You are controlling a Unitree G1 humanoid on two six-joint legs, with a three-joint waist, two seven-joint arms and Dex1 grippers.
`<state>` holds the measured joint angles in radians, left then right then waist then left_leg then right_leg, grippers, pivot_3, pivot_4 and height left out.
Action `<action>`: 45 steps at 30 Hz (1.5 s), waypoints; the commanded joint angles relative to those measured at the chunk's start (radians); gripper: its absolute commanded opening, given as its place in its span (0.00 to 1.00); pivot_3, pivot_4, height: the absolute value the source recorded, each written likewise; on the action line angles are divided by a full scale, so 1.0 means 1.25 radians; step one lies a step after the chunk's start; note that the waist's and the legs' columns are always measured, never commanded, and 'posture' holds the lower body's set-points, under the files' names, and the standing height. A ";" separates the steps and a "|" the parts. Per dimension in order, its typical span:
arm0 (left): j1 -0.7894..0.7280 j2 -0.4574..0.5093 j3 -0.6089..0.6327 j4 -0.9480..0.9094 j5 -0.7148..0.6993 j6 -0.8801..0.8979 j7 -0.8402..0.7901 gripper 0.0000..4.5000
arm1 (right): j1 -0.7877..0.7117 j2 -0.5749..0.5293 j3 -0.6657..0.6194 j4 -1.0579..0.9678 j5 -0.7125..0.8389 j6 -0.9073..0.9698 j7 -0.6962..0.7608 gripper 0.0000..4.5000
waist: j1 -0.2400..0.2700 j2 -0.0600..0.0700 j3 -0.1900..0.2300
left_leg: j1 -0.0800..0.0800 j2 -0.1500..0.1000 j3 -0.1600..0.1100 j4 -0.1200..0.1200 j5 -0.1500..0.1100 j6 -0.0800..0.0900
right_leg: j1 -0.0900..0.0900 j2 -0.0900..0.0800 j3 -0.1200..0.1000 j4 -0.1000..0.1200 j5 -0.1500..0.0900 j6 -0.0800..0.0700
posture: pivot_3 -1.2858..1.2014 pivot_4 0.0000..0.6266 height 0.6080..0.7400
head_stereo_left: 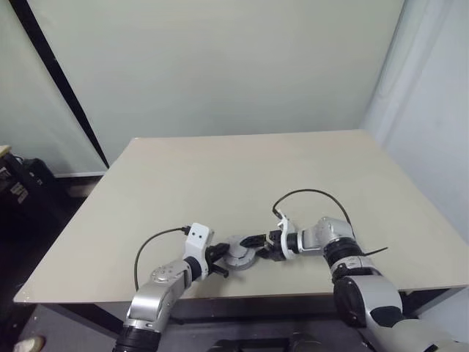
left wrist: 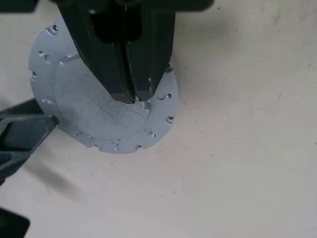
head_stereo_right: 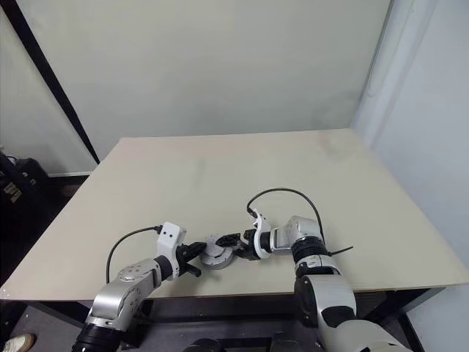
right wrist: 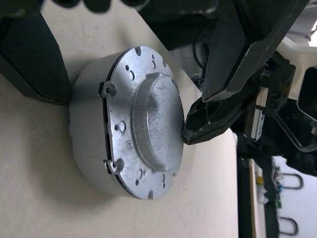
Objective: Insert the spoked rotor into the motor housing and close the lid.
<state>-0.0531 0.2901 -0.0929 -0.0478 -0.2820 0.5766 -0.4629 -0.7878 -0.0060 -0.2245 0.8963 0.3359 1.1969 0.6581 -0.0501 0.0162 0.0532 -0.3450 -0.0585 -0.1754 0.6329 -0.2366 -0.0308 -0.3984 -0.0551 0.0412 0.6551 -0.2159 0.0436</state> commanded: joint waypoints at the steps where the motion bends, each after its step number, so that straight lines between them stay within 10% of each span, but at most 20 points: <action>1: 0.008 -0.004 -0.026 0.022 0.014 0.016 -0.007 0.00 | -0.008 0.015 -0.026 -0.015 0.038 -0.001 -0.018 1.00 | 0.000 0.000 0.000 | 0.000 0.000 0.000 0.000 0.000 0.000 | 0.000 0.000 0.000 0.000 0.000 0.000 | 0.52 0.00 1.00; 7: 0.007 -0.004 -0.024 0.020 0.014 0.017 -0.005 0.00 | -0.001 0.027 -0.074 -0.002 0.063 -0.008 -0.071 0.87 | 0.000 0.000 0.000 | 0.000 0.000 0.000 0.000 -0.001 -0.001 | 0.000 0.000 0.000 0.000 0.000 0.000 | 0.52 0.00 1.00; 16: 0.005 -0.010 -0.012 0.015 0.010 0.013 -0.002 0.00 | 0.027 0.041 -0.085 -0.007 0.075 -0.003 -0.104 0.29 | -0.005 0.001 0.000 | -0.001 0.001 0.000 -0.001 -0.001 -0.002 | -0.002 0.000 0.000 0.000 0.000 0.000 | 0.52 0.00 1.00; 23: -0.004 -0.025 0.016 0.005 -0.018 0.031 -0.013 0.00 | 0.045 0.049 -0.076 -0.020 0.084 0.002 -0.116 0.28 | -0.006 0.001 0.000 | -0.001 0.001 0.001 -0.001 -0.002 -0.003 | -0.002 0.000 -0.001 -0.001 0.000 0.000 | 0.52 0.00 1.00; 37: -0.021 -0.019 0.385 -0.037 -0.354 0.205 0.003 1.00 | 0.071 0.052 -0.081 -0.067 0.128 0.015 -0.109 0.27 | -0.041 0.000 0.000 | -0.009 0.003 -0.001 -0.005 0.000 0.000 | -0.012 0.001 -0.002 -0.001 0.001 0.002 | 0.52 0.00 1.00; 45: 0.018 -0.053 0.477 -0.044 -0.511 0.289 0.050 1.00 | 0.095 0.066 -0.106 -0.124 0.198 0.044 -0.076 0.27 | -0.040 -0.001 0.001 | -0.011 0.003 -0.001 -0.004 0.000 0.000 | -0.011 0.001 -0.001 -0.008 0.001 0.002 | 0.52 0.00 1.00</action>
<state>-0.0247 0.2268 0.4773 -0.0537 -0.8608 0.9226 -0.4081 -0.6566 0.0600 -0.3479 0.7877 0.5305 1.2343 0.5361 -0.1000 0.0145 0.0539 -0.3594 -0.0553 -0.1766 0.6273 -0.2370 -0.0308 -0.4119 -0.0534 0.0395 0.6453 -0.2141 0.0466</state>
